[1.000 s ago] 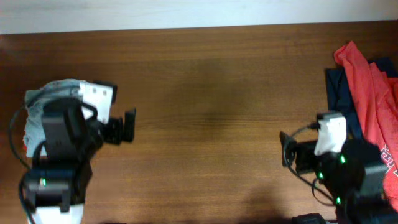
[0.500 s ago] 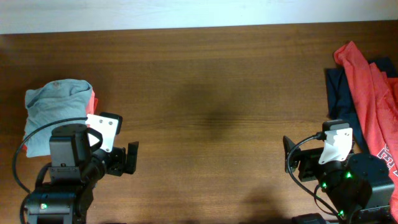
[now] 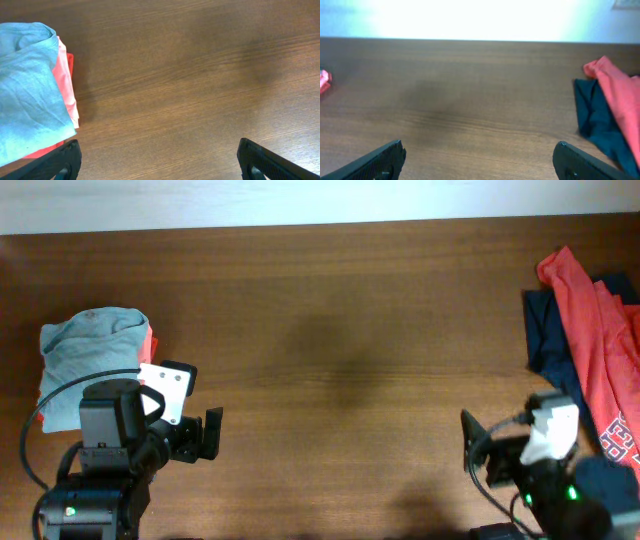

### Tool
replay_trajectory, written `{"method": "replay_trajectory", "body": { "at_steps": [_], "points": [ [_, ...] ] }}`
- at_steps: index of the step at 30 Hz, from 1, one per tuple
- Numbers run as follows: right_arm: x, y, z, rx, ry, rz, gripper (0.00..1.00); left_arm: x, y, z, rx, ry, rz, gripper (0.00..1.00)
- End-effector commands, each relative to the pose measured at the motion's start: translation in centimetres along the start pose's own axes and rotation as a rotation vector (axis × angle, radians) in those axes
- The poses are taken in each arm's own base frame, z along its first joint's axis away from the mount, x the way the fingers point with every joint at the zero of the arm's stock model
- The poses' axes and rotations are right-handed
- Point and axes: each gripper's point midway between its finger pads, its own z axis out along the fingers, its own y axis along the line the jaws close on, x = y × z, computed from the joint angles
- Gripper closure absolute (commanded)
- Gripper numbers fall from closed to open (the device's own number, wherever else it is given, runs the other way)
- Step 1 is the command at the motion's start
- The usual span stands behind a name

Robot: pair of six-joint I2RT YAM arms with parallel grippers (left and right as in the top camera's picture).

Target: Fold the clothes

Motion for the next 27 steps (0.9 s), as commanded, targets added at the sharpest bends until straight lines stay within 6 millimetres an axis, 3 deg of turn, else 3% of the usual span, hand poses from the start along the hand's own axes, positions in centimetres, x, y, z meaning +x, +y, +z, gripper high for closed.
{"method": "replay_trajectory", "body": {
  "at_steps": [1, 5, 9, 18, 27],
  "points": [
    [0.7, -0.4, -1.9, 0.022, -0.066, 0.017, 0.01, 0.2, -0.2, 0.1, 0.009, 0.003, 0.017, 0.01],
    [2.9, -0.9, -2.3, 0.044, -0.12, 0.025, 0.01, 0.3, -0.2, 0.1, 0.009, 0.005, 0.016, 0.01],
    [5.4, -0.7, -1.0, 0.022, -0.176, 0.03, 0.01, 0.3, -0.2, 0.1, 0.009, 0.005, 0.017, 0.01],
    [4.8, -0.7, 3.9, -0.032, -0.299, 0.007, 0.01, 0.3, -0.2, 0.1, 0.009, 0.005, 0.016, 0.01],
    [6.5, -1.4, 8.4, -0.042, -0.422, -0.017, 0.01, 0.3, -0.2, 0.1, 0.009, 0.005, 0.016, 0.01]
  ]
}}
